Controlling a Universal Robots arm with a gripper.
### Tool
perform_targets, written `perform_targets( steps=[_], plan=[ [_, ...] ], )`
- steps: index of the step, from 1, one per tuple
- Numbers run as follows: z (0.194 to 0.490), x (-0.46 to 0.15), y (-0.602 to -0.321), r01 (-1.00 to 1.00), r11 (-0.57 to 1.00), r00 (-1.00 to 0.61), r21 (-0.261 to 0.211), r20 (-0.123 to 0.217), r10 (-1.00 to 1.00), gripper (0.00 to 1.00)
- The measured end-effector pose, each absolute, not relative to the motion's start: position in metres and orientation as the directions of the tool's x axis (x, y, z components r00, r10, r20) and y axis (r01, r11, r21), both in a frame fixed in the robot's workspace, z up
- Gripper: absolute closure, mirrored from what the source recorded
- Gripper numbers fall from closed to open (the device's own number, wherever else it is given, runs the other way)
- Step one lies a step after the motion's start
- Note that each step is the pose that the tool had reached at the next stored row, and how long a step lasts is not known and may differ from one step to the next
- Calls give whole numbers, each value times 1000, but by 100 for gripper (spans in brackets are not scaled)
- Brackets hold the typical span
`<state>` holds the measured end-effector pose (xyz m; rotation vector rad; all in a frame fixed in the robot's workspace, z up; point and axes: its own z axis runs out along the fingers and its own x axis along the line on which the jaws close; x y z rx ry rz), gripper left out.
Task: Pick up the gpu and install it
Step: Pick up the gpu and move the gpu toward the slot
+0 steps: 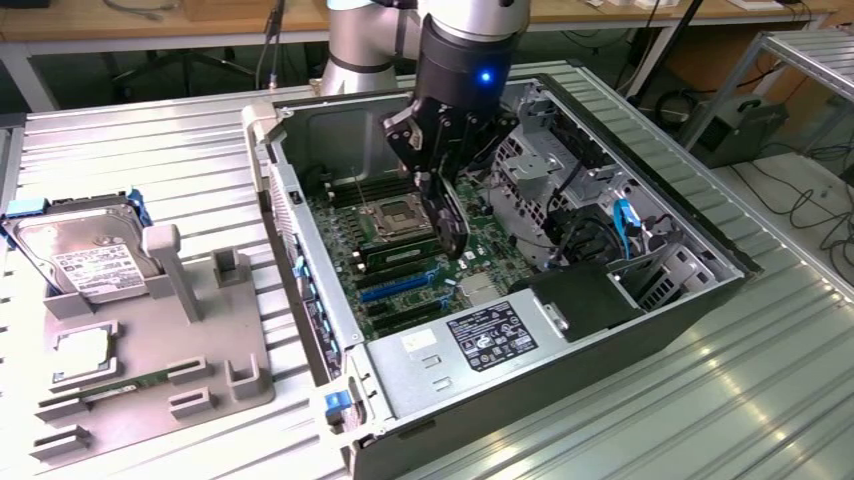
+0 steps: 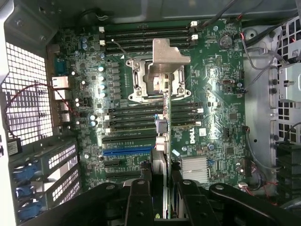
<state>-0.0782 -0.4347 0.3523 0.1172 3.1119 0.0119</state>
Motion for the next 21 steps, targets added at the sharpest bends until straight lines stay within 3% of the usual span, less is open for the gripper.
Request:
perform_targets(
  steps=[21],
  plan=[
    [348,-65,-435,75,997,-997,9,-27,75,74]
  ],
)
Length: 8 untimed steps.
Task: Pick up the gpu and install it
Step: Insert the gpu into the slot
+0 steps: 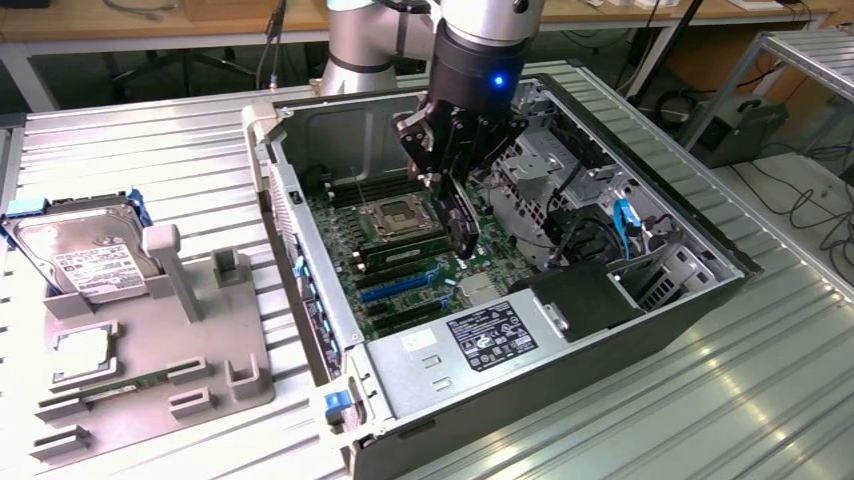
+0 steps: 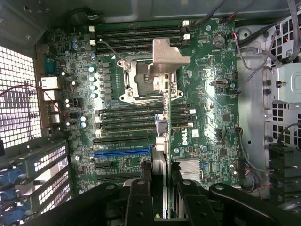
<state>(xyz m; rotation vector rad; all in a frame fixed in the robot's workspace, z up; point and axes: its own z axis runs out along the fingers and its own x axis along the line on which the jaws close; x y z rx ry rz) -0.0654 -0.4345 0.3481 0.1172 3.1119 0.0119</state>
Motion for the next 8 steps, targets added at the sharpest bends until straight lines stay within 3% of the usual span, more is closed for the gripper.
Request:
perform_targets(
  steps=[8],
  plan=[
    [348,-65,-435,43,999,-999,9,-27,44,74]
  ],
)
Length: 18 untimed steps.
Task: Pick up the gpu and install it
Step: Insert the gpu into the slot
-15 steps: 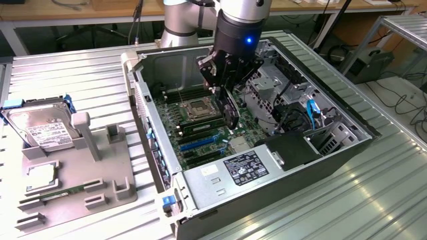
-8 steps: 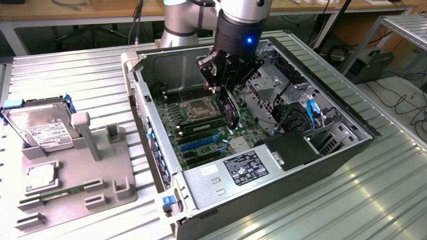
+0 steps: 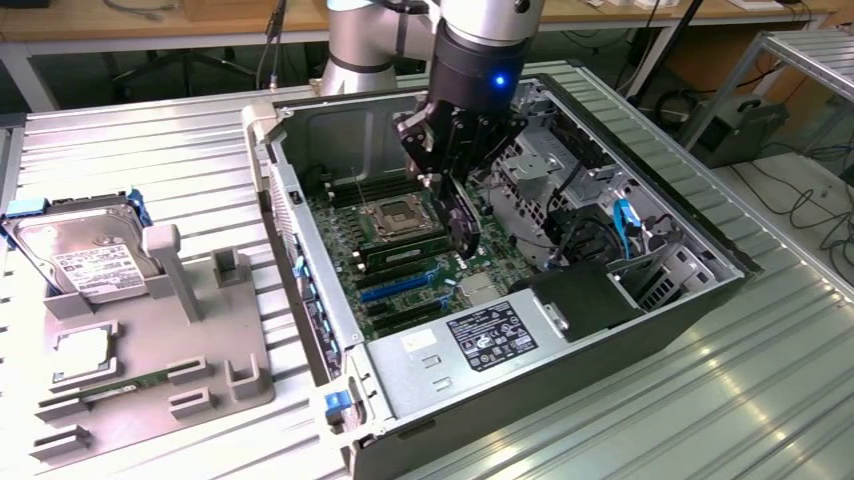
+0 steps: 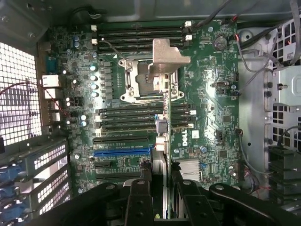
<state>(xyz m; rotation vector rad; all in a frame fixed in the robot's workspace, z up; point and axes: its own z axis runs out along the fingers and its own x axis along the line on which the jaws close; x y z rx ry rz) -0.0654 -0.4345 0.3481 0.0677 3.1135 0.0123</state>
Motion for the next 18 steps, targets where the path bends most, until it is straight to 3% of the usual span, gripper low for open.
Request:
perform_targets(
  steps=[18],
  plan=[
    [348,-65,-435,-117,993,-993,9,-27,-116,74]
  ],
)
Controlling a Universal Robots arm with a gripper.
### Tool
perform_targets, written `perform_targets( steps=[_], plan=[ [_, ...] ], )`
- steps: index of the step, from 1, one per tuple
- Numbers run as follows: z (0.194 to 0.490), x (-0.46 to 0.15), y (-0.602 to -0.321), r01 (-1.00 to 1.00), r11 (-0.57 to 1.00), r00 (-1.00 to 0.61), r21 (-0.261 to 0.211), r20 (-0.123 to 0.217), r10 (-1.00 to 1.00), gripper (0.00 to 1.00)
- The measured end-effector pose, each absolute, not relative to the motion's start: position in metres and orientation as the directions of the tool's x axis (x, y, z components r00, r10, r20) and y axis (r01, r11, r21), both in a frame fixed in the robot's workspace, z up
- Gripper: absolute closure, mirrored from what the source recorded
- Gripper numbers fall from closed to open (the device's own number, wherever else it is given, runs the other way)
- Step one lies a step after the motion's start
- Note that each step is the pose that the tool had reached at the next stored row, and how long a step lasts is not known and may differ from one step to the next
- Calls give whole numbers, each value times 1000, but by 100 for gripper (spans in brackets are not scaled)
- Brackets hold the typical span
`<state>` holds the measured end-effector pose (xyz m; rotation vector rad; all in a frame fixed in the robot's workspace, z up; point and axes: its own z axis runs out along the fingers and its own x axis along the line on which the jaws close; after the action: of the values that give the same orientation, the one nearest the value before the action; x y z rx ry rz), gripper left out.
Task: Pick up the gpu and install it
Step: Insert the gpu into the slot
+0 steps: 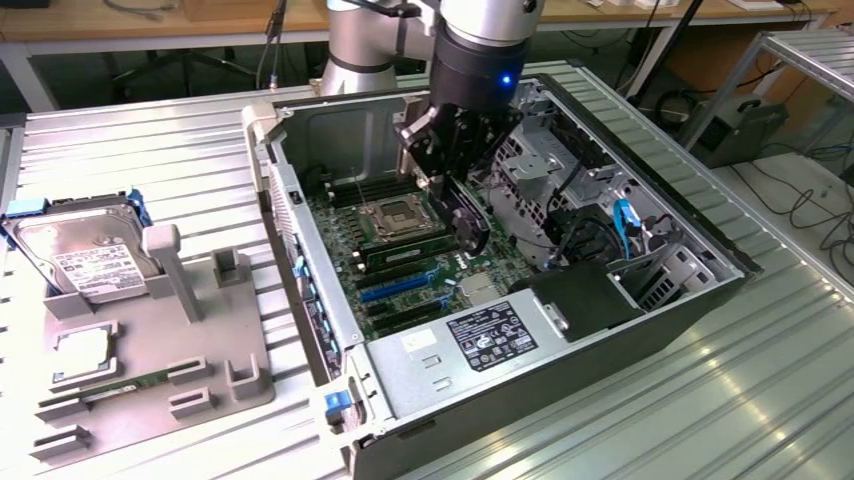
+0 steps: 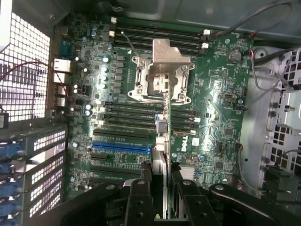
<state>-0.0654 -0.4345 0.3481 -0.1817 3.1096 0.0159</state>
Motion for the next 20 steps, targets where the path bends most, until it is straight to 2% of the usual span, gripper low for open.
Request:
perform_targets(
  steps=[20],
  plan=[
    [348,-65,-435,-247,969,-969,9,-27,-246,74]
  ],
)
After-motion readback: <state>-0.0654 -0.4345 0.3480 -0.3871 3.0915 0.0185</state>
